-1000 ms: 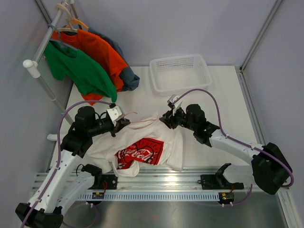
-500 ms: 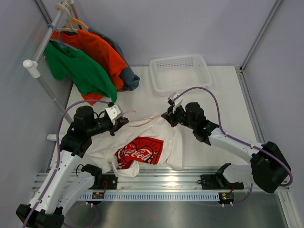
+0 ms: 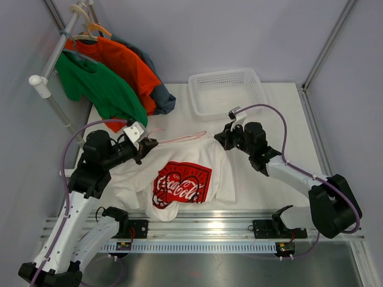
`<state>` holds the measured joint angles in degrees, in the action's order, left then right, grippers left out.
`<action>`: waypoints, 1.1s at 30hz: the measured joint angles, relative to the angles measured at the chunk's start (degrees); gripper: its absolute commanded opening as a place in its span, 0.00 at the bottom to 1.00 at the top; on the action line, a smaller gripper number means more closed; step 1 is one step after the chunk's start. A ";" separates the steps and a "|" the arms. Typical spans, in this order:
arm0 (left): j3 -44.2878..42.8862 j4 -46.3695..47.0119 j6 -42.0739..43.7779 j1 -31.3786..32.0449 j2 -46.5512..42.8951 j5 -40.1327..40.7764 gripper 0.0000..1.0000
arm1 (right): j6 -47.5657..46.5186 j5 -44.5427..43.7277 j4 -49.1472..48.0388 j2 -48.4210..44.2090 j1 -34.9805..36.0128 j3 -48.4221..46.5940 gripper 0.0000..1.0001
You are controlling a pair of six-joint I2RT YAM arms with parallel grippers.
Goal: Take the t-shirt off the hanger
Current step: Remove the tshirt from the hanger
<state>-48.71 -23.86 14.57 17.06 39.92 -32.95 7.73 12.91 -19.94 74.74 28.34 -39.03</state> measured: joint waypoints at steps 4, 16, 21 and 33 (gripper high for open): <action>-7.13 -2.01 -2.60 0.00 1.20 -0.24 0.00 | 1.18 2.62 -1.09 1.75 0.04 -0.02 0.00; -18.82 -0.15 -13.86 -0.44 6.19 1.36 0.00 | 1.22 12.52 -13.79 -0.52 8.33 3.91 0.01; -19.23 3.61 -16.61 -0.52 9.68 2.67 0.00 | -1.55 15.80 -14.99 3.37 16.57 2.95 0.37; -19.06 6.03 -17.53 -0.63 8.83 3.96 0.00 | -7.72 3.17 -9.20 26.58 36.92 -9.88 0.99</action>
<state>-67.77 -17.82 -2.96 16.43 48.75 -28.99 0.01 16.08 -29.15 101.32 65.25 -48.90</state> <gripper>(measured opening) 0.039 0.992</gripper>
